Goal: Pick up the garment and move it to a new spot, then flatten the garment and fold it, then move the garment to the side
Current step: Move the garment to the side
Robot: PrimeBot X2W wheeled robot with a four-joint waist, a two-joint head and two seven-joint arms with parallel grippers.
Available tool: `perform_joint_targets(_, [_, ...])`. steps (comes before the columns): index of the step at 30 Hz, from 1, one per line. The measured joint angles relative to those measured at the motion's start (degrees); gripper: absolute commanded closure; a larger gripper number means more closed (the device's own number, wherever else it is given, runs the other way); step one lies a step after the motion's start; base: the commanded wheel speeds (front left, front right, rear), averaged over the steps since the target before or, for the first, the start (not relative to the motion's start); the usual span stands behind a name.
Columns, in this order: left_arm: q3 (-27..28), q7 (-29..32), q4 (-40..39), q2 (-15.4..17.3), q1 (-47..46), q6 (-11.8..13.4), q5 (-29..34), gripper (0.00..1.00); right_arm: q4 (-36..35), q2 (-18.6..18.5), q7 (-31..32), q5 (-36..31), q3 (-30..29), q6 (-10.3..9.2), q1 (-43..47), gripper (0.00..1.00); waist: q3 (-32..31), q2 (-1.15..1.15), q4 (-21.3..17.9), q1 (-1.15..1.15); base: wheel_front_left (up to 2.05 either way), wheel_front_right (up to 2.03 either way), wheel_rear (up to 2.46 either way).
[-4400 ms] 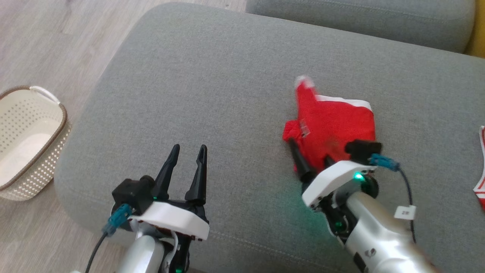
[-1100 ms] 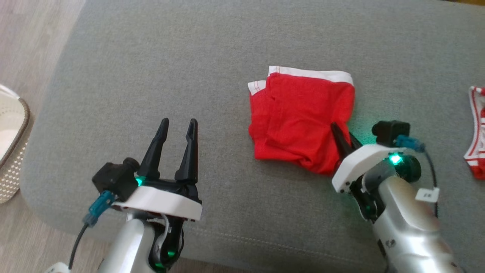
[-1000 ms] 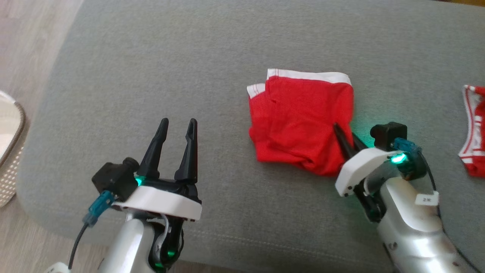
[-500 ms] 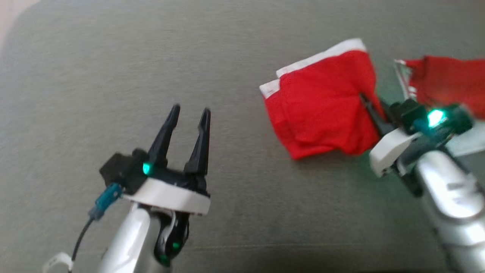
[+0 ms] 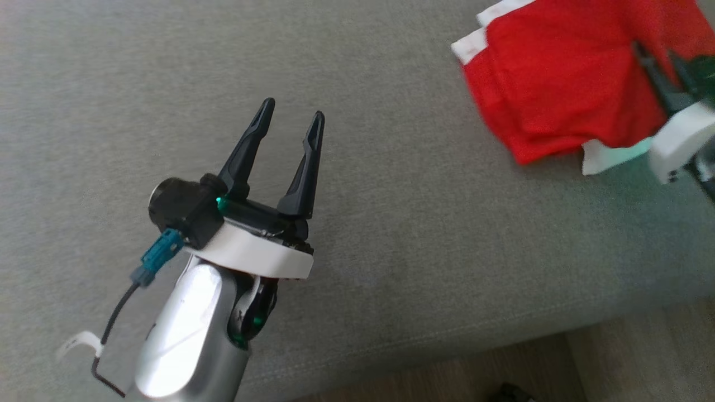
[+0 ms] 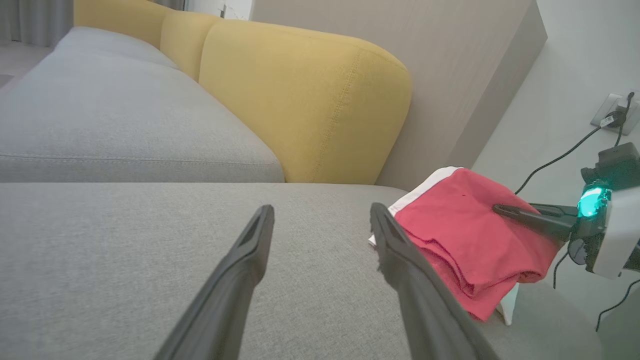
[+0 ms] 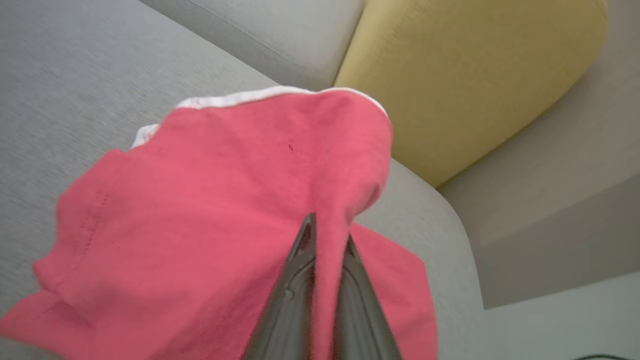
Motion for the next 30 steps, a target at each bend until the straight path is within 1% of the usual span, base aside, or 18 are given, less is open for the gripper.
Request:
perform_joint_targets(4, [0.2,0.0,0.4,0.0,-0.5,-0.5,0.0,0.0,2.3,-1.8,0.2,1.3,-0.4,0.0,-0.7,1.0,1.6,0.0,-1.5,-0.01,0.0,0.0,0.0])
perform_joint_targets(9, [0.9,0.0,0.4,0.0,-0.6,-0.5,0.5,0.0,5.6,-2.2,1.3,1.6,-1.9,0.0,-1.3,1.0,3.0,0.0,-2.0,-0.01,0.0,0.0,0.0])
perform_joint_targets(14, [1.9,0.0,0.4,0.0,-1.1,-1.0,0.5,0.0,7.7,-2.2,1.5,1.1,-3.3,0.0,-1.6,1.0,3.8,0.0,-1.9,-0.01,0.0,0.0,0.0])
perform_joint_targets(20, [2.4,0.0,0.5,0.0,-1.1,-1.0,0.5,0.0,10.6,-1.3,3.3,-1.2,-7.4,0.0,-2.8,1.0,4.2,0.0,-1.6,-0.01,0.0,0.0,0.0])
perform_joint_targets(21, [2.4,0.0,0.5,0.0,-1.1,-1.0,0.5,0.0,10.9,-1.0,3.5,-1.5,-7.6,0.0,-2.7,0.22,4.1,0.0,-1.6,-0.01,0.0,0.0,0.0])
perform_joint_targets(22, [2.4,0.0,0.5,0.0,-1.1,-1.0,0.5,0.0,11.1,-0.6,3.6,-1.8,-7.9,0.0,-2.7,0.22,4.1,0.0,-1.5,-0.01,0.0,0.0,0.0])
perform_joint_targets(23, [2.4,0.0,0.5,0.0,-1.1,-1.0,0.5,0.0,11.3,-0.2,3.8,-1.8,-8.5,0.0,-2.7,0.0,4.0,0.0,-1.4,-0.01,0.0,0.0,0.0])
perform_joint_targets(30, [2.5,0.0,0.8,0.0,-1.1,-0.9,0.0,0.0,11.0,1.9,3.6,-2.9,-12.9,0.01,-2.7,0.0,2.2,0.0,-0.8,-0.01,0.0,0.0,0.0])
